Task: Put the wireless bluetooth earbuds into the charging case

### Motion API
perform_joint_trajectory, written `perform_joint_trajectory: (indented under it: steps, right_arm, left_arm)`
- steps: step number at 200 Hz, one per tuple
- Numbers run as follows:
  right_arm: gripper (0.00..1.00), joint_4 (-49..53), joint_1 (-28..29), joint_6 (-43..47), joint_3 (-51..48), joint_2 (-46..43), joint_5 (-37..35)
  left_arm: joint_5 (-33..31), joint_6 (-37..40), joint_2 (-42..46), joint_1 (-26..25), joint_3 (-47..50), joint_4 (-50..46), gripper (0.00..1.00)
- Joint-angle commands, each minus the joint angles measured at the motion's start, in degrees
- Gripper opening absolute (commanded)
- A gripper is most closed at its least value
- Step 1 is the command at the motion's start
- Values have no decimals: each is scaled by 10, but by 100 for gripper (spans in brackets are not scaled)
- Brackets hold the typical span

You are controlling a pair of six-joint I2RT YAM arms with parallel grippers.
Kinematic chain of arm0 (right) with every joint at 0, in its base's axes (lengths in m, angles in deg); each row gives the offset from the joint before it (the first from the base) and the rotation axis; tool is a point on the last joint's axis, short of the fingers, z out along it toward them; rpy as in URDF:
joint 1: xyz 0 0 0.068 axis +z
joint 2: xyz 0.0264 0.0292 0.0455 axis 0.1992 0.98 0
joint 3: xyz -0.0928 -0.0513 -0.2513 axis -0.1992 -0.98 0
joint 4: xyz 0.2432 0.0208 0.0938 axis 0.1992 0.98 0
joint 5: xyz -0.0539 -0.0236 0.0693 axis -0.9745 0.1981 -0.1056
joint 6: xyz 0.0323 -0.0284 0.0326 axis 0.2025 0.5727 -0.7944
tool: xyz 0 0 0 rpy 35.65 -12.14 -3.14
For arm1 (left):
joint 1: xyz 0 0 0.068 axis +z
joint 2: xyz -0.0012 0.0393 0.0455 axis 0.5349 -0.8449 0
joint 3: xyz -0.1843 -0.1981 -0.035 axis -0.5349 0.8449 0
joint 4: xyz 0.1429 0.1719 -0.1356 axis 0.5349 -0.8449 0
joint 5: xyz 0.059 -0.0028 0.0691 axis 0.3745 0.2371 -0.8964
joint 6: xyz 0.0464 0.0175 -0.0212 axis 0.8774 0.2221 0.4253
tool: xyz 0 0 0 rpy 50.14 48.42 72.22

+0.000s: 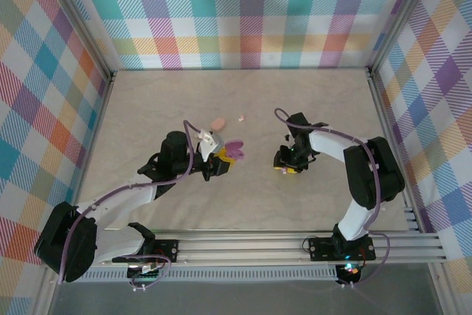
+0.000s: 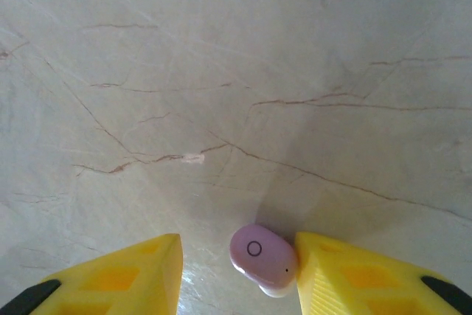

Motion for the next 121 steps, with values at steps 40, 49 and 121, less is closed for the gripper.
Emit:
perform_joint_trajectory:
  steps: [40,49,121]
  right_arm:
    - [45,-12,4,-57,-24,-27,71]
    - [46,-16,2,-62,-25,-32,79]
    - [48,-62,-54,-75,-76,-102,85]
  left_arm:
    - [3,8,9,6,7,-1,3]
    - [4,7,8,6,6,0,3]
    - [2,8,12,6,3,-8,3]
